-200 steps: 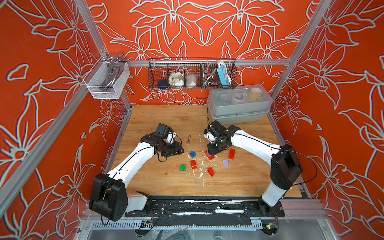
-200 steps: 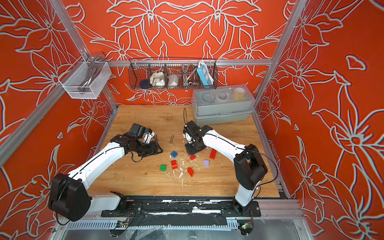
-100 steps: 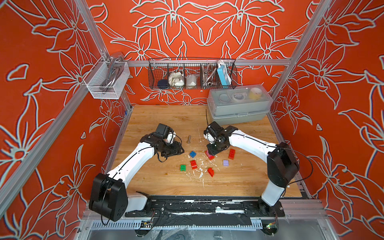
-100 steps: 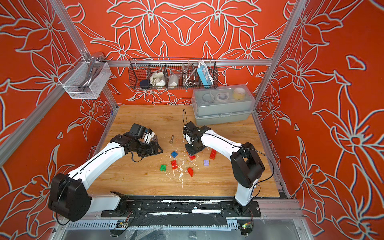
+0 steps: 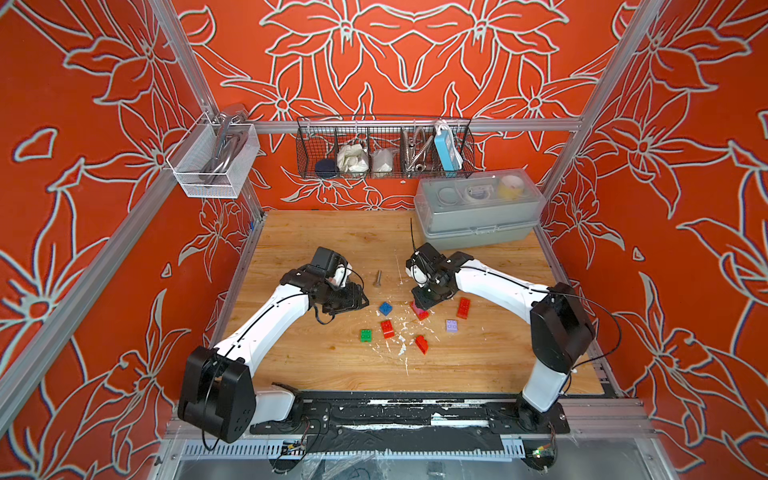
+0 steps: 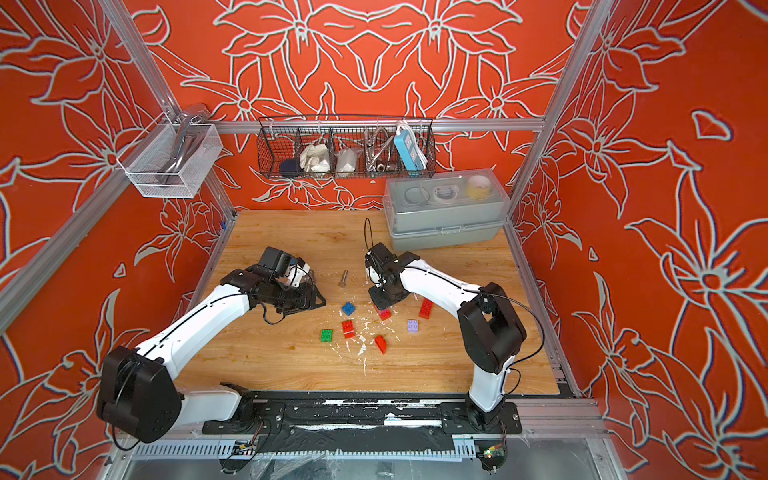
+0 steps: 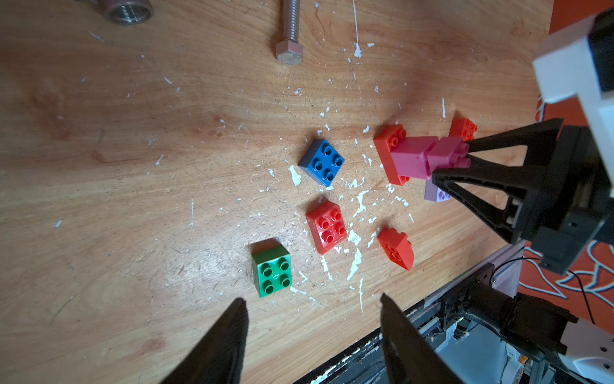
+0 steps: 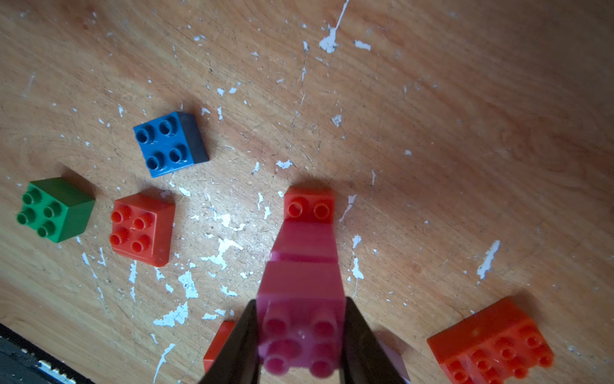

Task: Assemble the number 1 with lego
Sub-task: Assemble the lego brick with the lego brick.

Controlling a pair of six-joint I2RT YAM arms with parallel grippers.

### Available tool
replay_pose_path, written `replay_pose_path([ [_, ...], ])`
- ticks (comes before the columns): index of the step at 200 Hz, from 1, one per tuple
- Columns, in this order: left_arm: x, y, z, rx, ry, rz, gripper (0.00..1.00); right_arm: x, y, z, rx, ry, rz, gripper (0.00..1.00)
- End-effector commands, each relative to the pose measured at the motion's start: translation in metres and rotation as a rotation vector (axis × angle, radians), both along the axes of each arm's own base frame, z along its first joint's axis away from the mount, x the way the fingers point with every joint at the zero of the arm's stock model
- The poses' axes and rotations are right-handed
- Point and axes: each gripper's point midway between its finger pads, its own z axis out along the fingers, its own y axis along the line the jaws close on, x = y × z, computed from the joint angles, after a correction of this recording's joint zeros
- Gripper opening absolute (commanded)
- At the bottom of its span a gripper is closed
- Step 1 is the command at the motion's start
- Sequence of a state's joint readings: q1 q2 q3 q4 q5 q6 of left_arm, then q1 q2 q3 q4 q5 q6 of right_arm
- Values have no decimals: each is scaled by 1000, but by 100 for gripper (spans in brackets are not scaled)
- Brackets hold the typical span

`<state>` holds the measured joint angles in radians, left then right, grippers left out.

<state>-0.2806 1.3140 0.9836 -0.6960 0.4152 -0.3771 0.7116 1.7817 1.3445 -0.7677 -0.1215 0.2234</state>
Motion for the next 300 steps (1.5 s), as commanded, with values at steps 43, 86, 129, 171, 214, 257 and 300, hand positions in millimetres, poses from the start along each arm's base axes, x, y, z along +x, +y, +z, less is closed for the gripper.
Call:
replay_pose_path([
  [43,-4,-3,-2,-7,6,-31,62,-5,-15,-19,-105,63,-18,35],
  [86,-4,-2,-2,-8,7,-31,62,-5,-25,-25,-187,69,-31,34],
  [129,-4,-3,-2,-9,6,-32,62,-5,-24,-26,-211,72,-46,32],
  [171,-5,-2,-2,-8,7,-32,62,-6,-22,-31,-216,75,-64,32],
  [214,-5,-2,-3,-5,8,-33,62,-8,-21,-41,-214,91,-70,31],
  [257,-5,-2,-3,-4,9,-33,62,-7,-26,-50,-246,93,-72,30],
  [300,-5,-1,-5,3,11,-32,62,-8,-19,-52,-214,110,-69,30],
])
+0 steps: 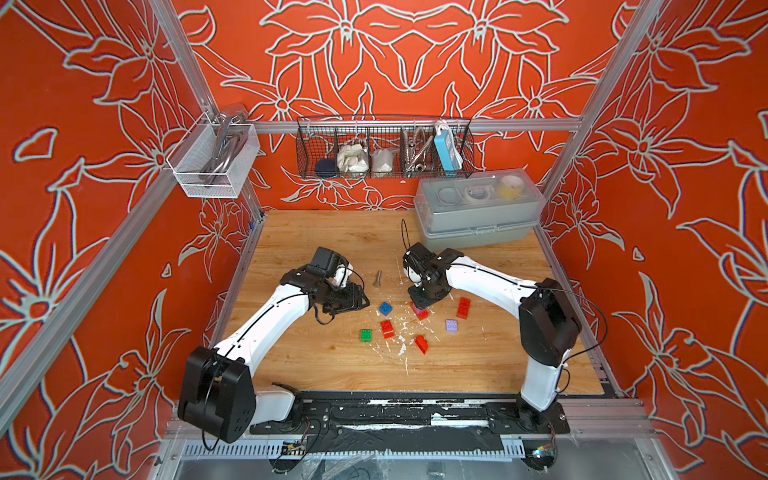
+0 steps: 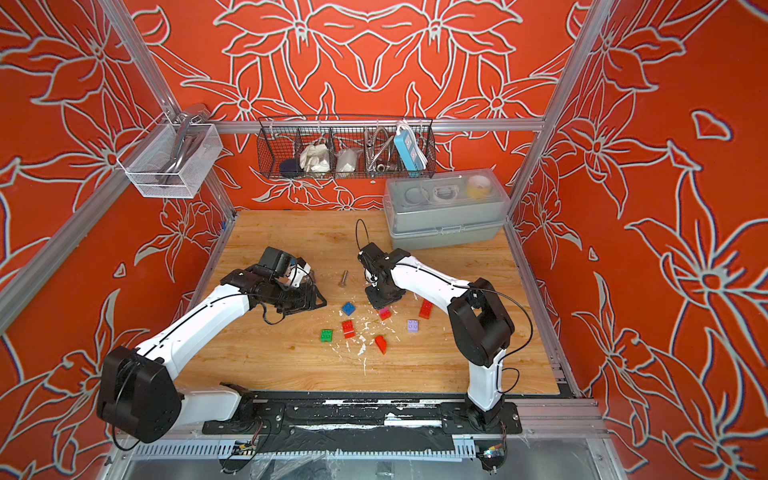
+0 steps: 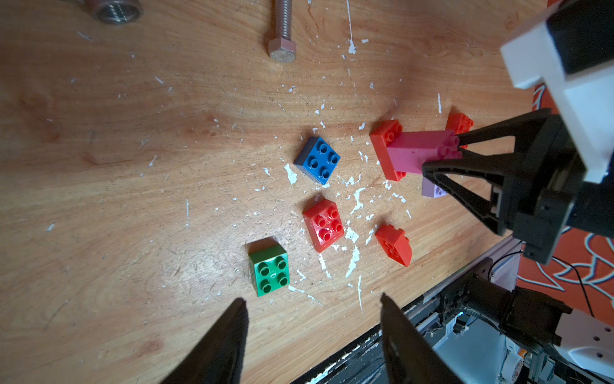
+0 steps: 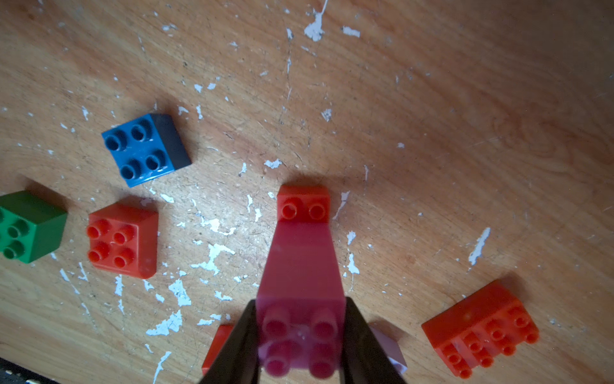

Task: Assemble the number 1 with lego
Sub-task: Assemble the lego brick with the lego brick.

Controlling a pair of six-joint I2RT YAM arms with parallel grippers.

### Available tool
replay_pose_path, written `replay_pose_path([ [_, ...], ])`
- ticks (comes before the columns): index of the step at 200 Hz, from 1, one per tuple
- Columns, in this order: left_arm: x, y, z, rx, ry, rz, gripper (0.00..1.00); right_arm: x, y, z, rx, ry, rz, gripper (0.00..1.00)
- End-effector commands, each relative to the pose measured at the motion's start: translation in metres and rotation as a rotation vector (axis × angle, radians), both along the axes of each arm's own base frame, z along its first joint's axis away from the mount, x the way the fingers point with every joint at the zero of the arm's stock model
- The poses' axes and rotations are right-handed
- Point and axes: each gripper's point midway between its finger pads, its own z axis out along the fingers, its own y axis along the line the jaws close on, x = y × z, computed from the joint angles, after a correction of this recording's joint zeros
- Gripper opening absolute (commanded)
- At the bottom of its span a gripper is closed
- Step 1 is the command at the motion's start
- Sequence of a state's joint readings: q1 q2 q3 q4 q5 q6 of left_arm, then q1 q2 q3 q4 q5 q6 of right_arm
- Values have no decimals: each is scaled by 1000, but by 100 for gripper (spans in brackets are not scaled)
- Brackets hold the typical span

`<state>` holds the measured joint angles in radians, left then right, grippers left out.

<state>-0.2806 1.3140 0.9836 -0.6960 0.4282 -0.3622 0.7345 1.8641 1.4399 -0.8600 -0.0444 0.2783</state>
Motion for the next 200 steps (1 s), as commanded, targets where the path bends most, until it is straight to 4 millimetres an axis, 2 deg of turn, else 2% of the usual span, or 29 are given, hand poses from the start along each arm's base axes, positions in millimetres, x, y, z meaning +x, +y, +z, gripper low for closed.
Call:
replay_pose_path([
  [1,-4,1,-5,9,15,-15,62,-12,-18,-45,-112,92,-24,30],
  [27,-4,2,-7,16,16,-15,62,-10,-13,-34,-92,80,-18,32],
  [62,-4,4,-10,30,23,-10,64,-4,-8,-7,-52,34,-18,56],
  [105,-4,6,-15,45,36,-7,65,1,-9,36,19,-62,-48,66],
  [135,-3,6,-18,50,46,-4,65,-7,-18,53,69,-93,-68,67],
  [171,-3,6,-23,59,62,-5,63,-23,-20,63,192,-83,-23,55],
  [200,-6,6,-31,93,78,-12,62,-42,-25,61,210,-47,34,49],
])
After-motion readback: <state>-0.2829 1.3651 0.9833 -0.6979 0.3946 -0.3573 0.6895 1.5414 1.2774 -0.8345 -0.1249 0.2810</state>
